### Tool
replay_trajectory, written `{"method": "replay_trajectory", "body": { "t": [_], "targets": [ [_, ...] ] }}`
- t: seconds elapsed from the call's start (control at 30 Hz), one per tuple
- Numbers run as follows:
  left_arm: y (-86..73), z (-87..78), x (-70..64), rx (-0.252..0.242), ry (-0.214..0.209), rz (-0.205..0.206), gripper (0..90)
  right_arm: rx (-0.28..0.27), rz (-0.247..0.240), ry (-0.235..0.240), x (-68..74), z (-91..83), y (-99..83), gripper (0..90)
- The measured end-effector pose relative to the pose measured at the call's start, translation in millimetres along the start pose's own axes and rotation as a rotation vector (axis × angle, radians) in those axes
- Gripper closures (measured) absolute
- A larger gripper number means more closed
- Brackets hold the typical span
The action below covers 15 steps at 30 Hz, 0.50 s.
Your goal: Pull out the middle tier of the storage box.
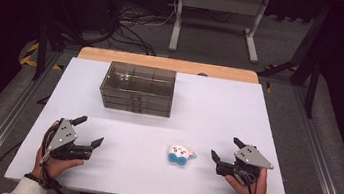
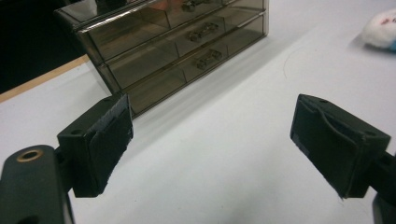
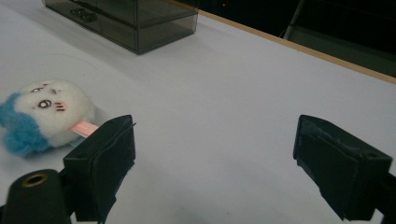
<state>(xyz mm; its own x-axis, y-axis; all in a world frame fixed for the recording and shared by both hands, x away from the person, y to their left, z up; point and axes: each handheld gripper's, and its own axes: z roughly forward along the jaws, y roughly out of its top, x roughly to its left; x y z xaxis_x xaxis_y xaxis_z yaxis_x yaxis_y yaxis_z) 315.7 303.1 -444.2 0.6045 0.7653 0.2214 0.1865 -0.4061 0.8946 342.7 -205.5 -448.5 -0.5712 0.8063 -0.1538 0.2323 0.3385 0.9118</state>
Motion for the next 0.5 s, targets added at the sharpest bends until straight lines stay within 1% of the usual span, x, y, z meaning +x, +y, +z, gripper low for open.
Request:
{"method": "replay_trajectory", "body": {
  "t": [0.07, 0.17, 0.3, 0.33, 0.4, 0.5],
  "targets": [
    [-1.4, 2.0, 0.6, 0.015, -0.002, -0.006, 15.2, -0.001, -0.006, 0.003, 0.9, -0.1, -0.2, 13.5],
    [-2.3, 1.4, 1.7, 0.021, -0.008, -0.012, 15.0, -0.001, -0.008, 0.008, 1.7, -1.1, -0.9, 13.5],
    [-1.3, 0.3, -0.3, 0.014, -0.014, -0.002, 14.8, -0.003, -0.014, 0.003, 3.6, -1.5, 0.2, 13.5],
    [-0.9, 0.5, -1.0, 0.019, -0.023, 0.004, 14.8, -0.005, -0.023, 0.006, 4.9, -1.3, 1.1, 13.5],
    [-0.9, 1.0, -1.8, 0.019, -0.027, 0.006, 14.8, 0.001, -0.029, 0.004, 6.4, -0.6, 1.1, 13.5],
    [-0.6, 1.7, -3.3, 0.026, -0.037, 0.015, 15.6, 0.006, -0.029, 0.007, 6.6, 0.1, 0.5, 13.5]
  ]
}}
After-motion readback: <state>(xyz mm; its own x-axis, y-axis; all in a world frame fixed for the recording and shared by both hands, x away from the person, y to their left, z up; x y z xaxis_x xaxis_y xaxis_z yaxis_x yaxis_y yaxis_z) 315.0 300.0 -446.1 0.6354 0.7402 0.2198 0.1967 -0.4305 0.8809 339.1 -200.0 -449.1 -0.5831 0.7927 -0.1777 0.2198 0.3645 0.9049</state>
